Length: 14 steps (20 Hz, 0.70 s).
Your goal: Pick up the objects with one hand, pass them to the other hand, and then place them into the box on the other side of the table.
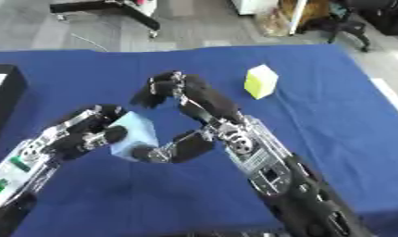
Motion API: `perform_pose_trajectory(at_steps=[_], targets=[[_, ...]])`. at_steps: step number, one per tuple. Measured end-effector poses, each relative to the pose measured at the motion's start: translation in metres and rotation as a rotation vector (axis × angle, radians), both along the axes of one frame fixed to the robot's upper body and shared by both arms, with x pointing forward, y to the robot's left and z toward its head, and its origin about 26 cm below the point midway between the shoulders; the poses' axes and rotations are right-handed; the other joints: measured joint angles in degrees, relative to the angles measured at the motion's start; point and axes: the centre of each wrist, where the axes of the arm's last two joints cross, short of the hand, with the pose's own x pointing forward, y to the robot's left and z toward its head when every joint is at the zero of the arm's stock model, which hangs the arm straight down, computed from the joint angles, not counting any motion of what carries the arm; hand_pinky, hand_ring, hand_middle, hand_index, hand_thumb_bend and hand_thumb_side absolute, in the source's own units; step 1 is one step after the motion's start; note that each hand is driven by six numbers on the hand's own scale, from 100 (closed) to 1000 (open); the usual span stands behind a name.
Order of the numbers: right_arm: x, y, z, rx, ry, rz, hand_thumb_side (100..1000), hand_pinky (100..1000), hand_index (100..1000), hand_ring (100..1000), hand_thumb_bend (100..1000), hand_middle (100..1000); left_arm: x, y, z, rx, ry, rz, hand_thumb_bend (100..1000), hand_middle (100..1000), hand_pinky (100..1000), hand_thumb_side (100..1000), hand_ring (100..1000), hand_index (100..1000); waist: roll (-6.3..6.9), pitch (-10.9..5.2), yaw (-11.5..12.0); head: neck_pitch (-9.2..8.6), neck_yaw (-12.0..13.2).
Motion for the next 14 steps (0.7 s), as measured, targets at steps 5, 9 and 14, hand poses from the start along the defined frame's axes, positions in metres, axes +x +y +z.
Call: perform_pose_trajectory(at_steps=[5,9,14], targets=[[-0.0031,-0.0016,0.0065,0.028,-0.029,-0.011,318,514,704,542,573,533,0.0005,0.001,-0.001,0.0,0.003,0.007,436,232,498,439,388,448,-0.06,0.0,0.05,0.01,0.01],[-0.0033,-0.0016,0.0067,0.033,-0.032,-0.018,320,512,704,542,567,533,0.0004,0.001,-0.0011,0.0,0.004,0.008,434,232,498,444,388,447,-0.19,-0.01,0.07,0.01,0.01],[-0.0034,-0.0016,0.0068,0.035,-0.037,-0.024,326,506,704,541,558,533,0.0005,0.0011,-0.001,-0.001,0.004,0.012,446,230,494,437,386,445,-0.19,-0.01,0.09,0.01,0.01]])
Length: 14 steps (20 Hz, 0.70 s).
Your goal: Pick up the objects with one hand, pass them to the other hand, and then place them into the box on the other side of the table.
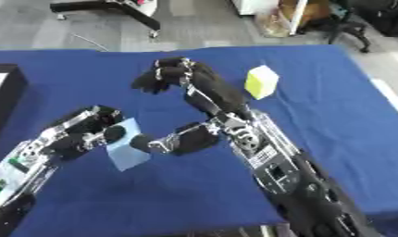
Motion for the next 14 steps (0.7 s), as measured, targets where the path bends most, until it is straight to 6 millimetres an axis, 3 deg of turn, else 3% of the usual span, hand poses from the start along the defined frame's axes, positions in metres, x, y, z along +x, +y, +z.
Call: perform_pose_trajectory(at_steps=[7,14], targets=[[-0.002,-0.002,0.005,0.02,-0.027,-0.013,339,517,701,543,549,534,0.002,0.007,0.007,-0.026,-0.027,0.046,450,230,493,423,386,445,-0.01,-0.02,0.0,0.0,0.0],[-0.003,-0.013,0.016,0.048,-0.066,-0.053,352,527,703,547,538,537,0.005,0.036,0.035,-0.083,-0.12,0.182,467,231,493,391,387,445,0.0,-0.36,0.21,0.19,0.01]])
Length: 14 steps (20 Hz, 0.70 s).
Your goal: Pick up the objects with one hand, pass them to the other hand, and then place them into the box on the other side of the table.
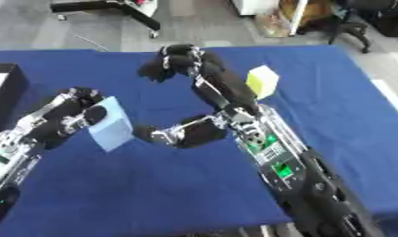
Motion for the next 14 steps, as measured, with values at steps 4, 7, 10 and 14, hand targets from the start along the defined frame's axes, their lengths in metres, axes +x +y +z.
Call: perform_pose_trajectory(at_steps=[4,7,10,14], targets=[[0.001,-0.01,0.001,0.011,-0.006,-0.048,352,527,702,547,541,536,0.002,0.03,0.017,-0.031,-0.06,0.13,477,232,493,376,387,446,0.0,-0.08,0.21,0.02,0.19],[0.002,-0.017,-0.002,0.015,-0.002,-0.082,350,526,702,546,544,535,0.002,0.062,0.027,-0.046,-0.101,0.269,481,232,492,369,387,446,0.02,-0.22,0.3,-0.03,0.35],[0.002,-0.023,-0.004,0.017,0.001,-0.107,346,524,701,545,549,535,0.002,0.104,0.032,-0.045,-0.13,0.452,484,232,491,364,387,446,0.08,-0.29,0.43,-0.45,0.45],[0.002,-0.028,-0.007,0.018,0.005,-0.131,348,524,701,544,547,534,-0.001,0.163,0.032,-0.013,-0.157,0.719,484,231,488,356,388,445,0.26,-0.33,0.58,-1.34,0.45]])
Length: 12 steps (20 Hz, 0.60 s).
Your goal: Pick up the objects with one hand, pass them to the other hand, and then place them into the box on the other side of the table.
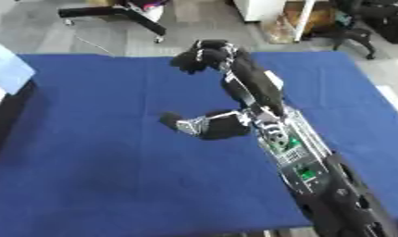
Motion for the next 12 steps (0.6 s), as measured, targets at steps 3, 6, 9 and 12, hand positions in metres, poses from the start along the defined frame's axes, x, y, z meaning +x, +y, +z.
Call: perform_pose_trajectory(at_steps=[3,6,9,12], targets=[[0.0,-0.003,-0.001,-0.003,-0.002,-0.015,349,523,700,543,548,533,-0.004,0.045,-0.001,0.038,0.003,0.235,490,232,483,345,389,445,0.06,-0.18,0.23,-0.15,-0.01],[0.0,-0.006,-0.004,-0.002,0.004,-0.028,347,522,700,543,550,533,-0.011,0.087,-0.003,0.123,0.017,0.517,512,234,479,324,394,447,0.27,-0.47,0.35,-0.45,-0.01],[0.0,-0.009,-0.007,-0.005,0.013,-0.041,347,522,700,542,550,533,-0.02,0.118,-0.011,0.267,0.07,0.794,537,242,488,313,403,451,0.3,-0.58,0.46,-0.46,0.05],[0.001,-0.012,-0.008,-0.003,0.015,-0.053,346,521,700,542,552,532,-0.025,0.131,-0.022,0.455,0.142,0.923,557,253,510,303,415,459,0.3,-0.73,0.46,-0.47,0.18]])
